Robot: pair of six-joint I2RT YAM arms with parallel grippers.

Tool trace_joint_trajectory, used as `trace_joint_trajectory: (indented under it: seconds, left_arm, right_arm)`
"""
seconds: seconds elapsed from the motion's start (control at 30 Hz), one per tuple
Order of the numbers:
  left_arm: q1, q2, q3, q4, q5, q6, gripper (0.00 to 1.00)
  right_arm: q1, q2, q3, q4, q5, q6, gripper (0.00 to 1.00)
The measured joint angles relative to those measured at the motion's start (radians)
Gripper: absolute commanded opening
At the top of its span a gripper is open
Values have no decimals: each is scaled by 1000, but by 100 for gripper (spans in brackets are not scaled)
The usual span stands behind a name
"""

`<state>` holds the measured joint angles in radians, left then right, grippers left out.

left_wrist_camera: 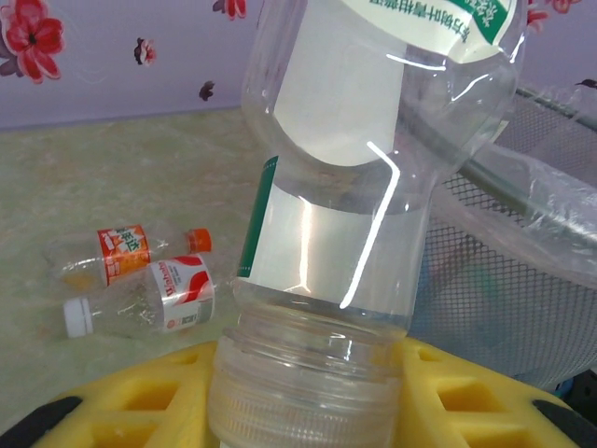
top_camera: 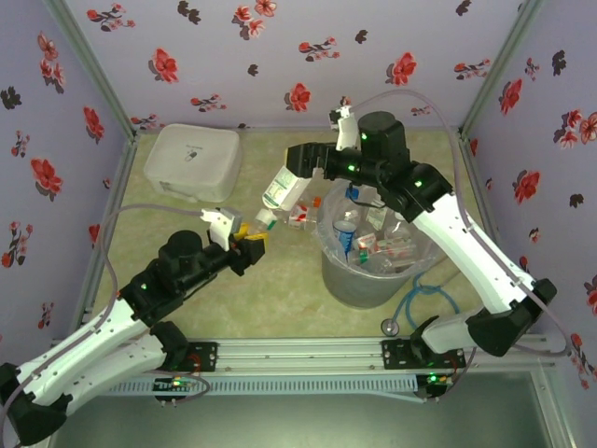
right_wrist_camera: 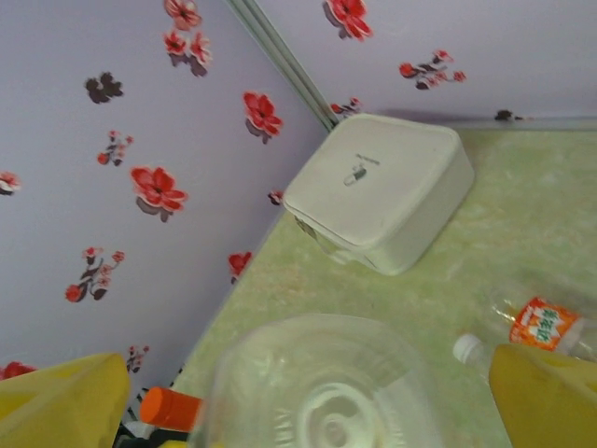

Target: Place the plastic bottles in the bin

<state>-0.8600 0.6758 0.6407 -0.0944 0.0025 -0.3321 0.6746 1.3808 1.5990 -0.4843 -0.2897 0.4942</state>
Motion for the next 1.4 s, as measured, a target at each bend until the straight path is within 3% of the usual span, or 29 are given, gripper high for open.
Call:
trace_joint_trajectory:
  seconds: [0.13,0.4,0.5,0.57,0.63,0.7,0.83,1.03,1.2,1.4]
  left_arm:
    - [-4,2,0,23,-3,6,13]
    - [-11,43,2,48,-3,19,18]
    - [-13,45,9,84,-3,23,46]
    - [-17,51,9,111,-3,31,78]
    - [-18,51,10,118,-8,29,91]
    - [-18,51,10,118,-17,28,99]
    - [-18,45,-5,122,-38,20,100]
    - [-16,49,-23,73,-134,-6,100]
    - [2,110,-21,31,-200,-35,100]
    - [10,212,-14,16,-200,-63,100]
  right_arm:
    - [-6,-5,-10,-12,1,2,93]
    - [-24,-34,-63,8,-23,26,47]
    - [-41,-58,-77,8,-16,31,38]
    - [-45,-79,-79,7,-12,34,35]
    - [-61,-107,-74,5,-5,30,31]
    - [-83,-144,-57,-4,9,23,27]
    - [-118,-270,-10,-39,71,-24,19]
    - [-120,-489,72,-146,228,-145,0]
    - [-121,-616,70,-248,375,-224,0]
    - [-121,-540,61,-353,379,-272,0]
